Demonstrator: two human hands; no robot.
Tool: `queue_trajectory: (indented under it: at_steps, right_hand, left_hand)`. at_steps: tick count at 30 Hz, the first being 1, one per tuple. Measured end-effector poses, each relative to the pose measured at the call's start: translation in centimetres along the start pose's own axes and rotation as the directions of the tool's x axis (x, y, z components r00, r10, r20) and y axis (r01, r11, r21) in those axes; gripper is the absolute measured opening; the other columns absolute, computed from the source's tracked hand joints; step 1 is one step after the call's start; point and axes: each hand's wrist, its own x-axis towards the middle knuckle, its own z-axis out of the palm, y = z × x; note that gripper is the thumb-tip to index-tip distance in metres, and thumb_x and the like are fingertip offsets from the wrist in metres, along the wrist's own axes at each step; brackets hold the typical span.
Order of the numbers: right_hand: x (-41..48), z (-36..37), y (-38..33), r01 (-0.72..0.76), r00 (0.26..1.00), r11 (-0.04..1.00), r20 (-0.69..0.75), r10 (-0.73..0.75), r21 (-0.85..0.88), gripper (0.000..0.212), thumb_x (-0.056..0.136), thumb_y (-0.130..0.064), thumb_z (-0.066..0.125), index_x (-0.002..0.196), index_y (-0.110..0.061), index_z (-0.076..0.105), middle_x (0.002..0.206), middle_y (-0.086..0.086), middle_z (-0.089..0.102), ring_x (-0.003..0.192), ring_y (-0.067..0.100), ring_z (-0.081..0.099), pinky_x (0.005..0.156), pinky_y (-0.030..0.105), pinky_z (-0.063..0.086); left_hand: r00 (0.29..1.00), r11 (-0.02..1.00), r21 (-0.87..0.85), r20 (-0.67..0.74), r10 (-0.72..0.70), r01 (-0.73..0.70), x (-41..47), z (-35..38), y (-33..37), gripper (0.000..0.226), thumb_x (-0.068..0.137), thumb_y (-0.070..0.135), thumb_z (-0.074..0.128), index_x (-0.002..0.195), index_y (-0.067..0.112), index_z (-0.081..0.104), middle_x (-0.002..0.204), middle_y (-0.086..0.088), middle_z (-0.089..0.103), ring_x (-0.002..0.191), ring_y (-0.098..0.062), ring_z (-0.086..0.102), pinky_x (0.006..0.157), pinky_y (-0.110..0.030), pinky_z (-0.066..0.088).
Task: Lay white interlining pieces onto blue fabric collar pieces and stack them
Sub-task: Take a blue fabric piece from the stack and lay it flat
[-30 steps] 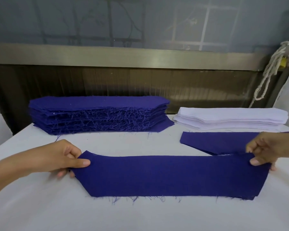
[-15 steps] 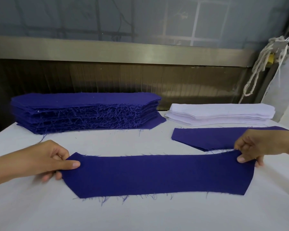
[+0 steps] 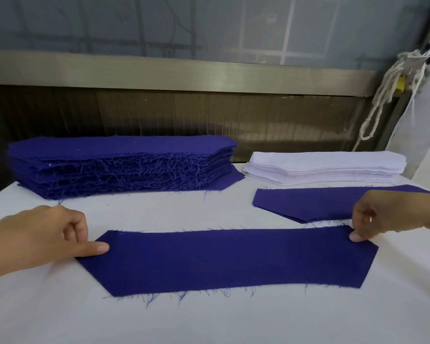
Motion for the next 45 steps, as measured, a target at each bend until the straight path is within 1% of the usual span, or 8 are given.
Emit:
queue_trajectory:
  at_steps: [10, 16, 23, 26, 31, 36, 40, 45]
  right_hand:
    - [1.0, 0.3, 0.0, 0.055, 0.998, 0.984, 0.008, -0.054, -0.167, 0.031, 0.083, -0.039, 0.079, 0.055, -0.038, 0.066, 0.059, -0.015, 0.060, 0.058, 0.004, 0.052, 0.061, 0.020, 0.046]
    - [1.2, 0.7, 0.3, 0.145, 0.989, 0.970, 0.024, -0.143, -0.193, 0.024, 0.080, -0.038, 0.071, 0.061, -0.040, 0.057, 0.063, -0.016, 0.055, 0.059, 0.004, 0.048, 0.064, 0.023, 0.043]
    - [0.2, -0.3, -0.4, 0.130, 0.989, 0.944, 0.031, -0.146, 0.304, 0.032, 0.072, -0.040, 0.085, 0.099, -0.029, 0.072, 0.076, -0.007, 0.072, 0.068, 0.000, 0.062, 0.056, 0.012, 0.043]
    - [-0.3, -0.5, -0.7, 0.039, 0.996, 0.975, 0.065, -0.055, 0.221, 0.041, 0.067, -0.048, 0.085, 0.103, -0.030, 0.073, 0.079, -0.012, 0.073, 0.072, 0.003, 0.060, 0.060, 0.016, 0.040]
    - [-1.1, -0.6, -1.0, 0.028, 0.980, 0.990, 0.190, -0.055, 0.139, 0.019, 0.075, -0.046, 0.079, 0.065, -0.030, 0.074, 0.059, -0.015, 0.058, 0.054, -0.001, 0.046, 0.055, 0.013, 0.033]
    - [-1.3, -1.6, 0.5, 0.078, 0.987, 0.948, 0.110, -0.117, 0.310, 0.036, 0.067, -0.041, 0.083, 0.094, -0.016, 0.082, 0.085, 0.007, 0.069, 0.058, 0.007, 0.038, 0.052, 0.013, 0.032]
    - [-1.3, -3.6, 3.4, 0.123, 0.984, 0.808, 0.035, -0.174, 0.577, 0.045, 0.069, -0.022, 0.091, 0.102, 0.004, 0.077, 0.101, 0.026, 0.067, 0.075, 0.024, 0.043, 0.076, 0.028, 0.042]
    - [-1.0, -6.2, 5.7, 0.122, 0.992, 0.608, -0.110, -0.057, 0.785, 0.025, 0.080, -0.015, 0.072, 0.090, 0.008, 0.073, 0.061, 0.003, 0.058, 0.044, 0.008, 0.042, 0.041, 0.016, 0.036]
  left_hand:
    - [0.999, 0.997, 0.070, 0.037, 0.026, -0.028, -0.2, 0.2, 0.6, 0.057, 0.028, 0.100, 0.041, 0.071, 0.067, 0.058, 0.062, 0.033, 0.064, 0.061, 0.012, 0.061, 0.070, -0.022, 0.053]
    - [0.992, 0.997, -0.054, 0.110, 0.063, -0.057, 0.1, 0.9, 0.6, 0.025, 0.074, 0.053, 0.076, 0.067, 0.032, 0.066, 0.052, 0.013, 0.053, 0.044, -0.002, 0.042, 0.058, -0.019, 0.038]
    - [0.974, 0.942, -0.336, 0.211, 0.088, -0.012, -0.2, 0.5, 1.6, 0.009, 0.074, 0.040, 0.082, 0.076, 0.040, 0.073, 0.082, 0.008, 0.078, 0.066, -0.005, 0.071, 0.075, -0.022, 0.050]
    - [0.944, 0.924, -0.378, 0.322, 0.078, 0.052, -0.4, -0.3, 1.5, 0.034, 0.061, 0.058, 0.079, 0.086, 0.034, 0.077, 0.086, -0.001, 0.079, 0.072, -0.011, 0.072, 0.077, -0.022, 0.052]
    - [0.895, 0.932, -0.352, 0.437, 0.084, 0.085, -0.1, -1.0, 1.2, 0.044, 0.065, 0.057, 0.076, 0.098, 0.027, 0.080, 0.094, -0.009, 0.078, 0.059, -0.008, 0.062, 0.049, -0.013, 0.037]
    - [0.844, 0.942, -0.331, 0.518, 0.138, 0.049, 0.4, -1.8, 0.8, 0.060, 0.062, 0.072, 0.078, 0.108, 0.034, 0.077, 0.105, -0.002, 0.078, 0.069, -0.008, 0.068, 0.051, -0.017, 0.034]
    - [0.856, 0.924, -0.381, 0.488, 0.170, 0.034, 1.4, -2.9, 1.2, 0.069, 0.055, 0.075, 0.080, 0.113, 0.036, 0.075, 0.110, -0.003, 0.076, 0.068, -0.007, 0.066, 0.050, -0.018, 0.035]
    - [0.910, 0.867, -0.497, 0.347, 0.228, -0.027, 3.5, -3.2, 4.4, 0.072, 0.054, 0.075, 0.082, 0.111, 0.030, 0.077, 0.107, 0.000, 0.076, 0.069, -0.004, 0.066, 0.049, -0.014, 0.037]
